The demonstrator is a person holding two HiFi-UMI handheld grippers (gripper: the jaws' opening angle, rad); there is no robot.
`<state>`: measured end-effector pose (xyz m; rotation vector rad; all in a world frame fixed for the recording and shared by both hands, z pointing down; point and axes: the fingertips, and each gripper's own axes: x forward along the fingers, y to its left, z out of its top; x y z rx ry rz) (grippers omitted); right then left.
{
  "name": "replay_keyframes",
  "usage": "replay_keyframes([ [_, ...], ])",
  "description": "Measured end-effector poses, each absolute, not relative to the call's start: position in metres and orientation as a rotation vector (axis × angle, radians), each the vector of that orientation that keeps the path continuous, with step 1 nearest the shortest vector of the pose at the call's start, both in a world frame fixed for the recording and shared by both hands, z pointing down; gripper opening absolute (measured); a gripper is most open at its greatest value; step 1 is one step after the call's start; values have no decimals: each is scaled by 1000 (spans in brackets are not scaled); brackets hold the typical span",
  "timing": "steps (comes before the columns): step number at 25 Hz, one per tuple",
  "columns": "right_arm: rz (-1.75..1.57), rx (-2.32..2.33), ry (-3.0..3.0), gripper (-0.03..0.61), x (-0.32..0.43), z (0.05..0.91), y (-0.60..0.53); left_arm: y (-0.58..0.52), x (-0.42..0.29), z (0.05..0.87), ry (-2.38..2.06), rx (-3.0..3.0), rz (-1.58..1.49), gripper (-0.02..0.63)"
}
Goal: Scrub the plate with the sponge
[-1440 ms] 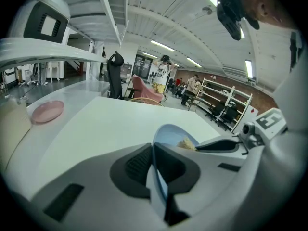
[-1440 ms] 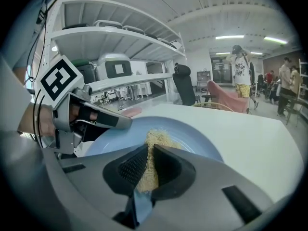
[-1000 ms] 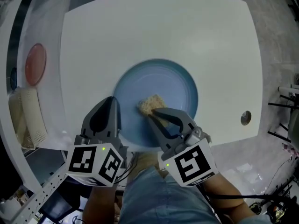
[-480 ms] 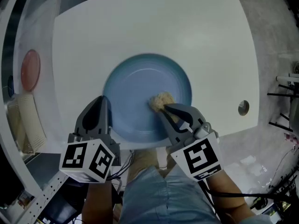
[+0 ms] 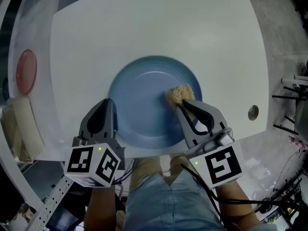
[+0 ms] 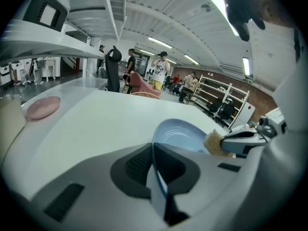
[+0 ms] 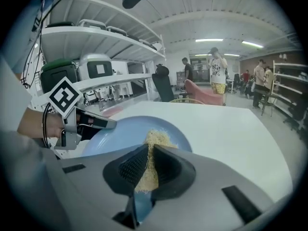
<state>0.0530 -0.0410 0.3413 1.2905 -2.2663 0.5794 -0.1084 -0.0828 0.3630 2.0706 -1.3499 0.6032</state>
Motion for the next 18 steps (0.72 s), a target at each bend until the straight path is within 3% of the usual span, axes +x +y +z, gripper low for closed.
replay_keyframes([
  [18,558,1282,-2254,41,29,338,-43,-82,-127,388,-1327,2057,598,46],
])
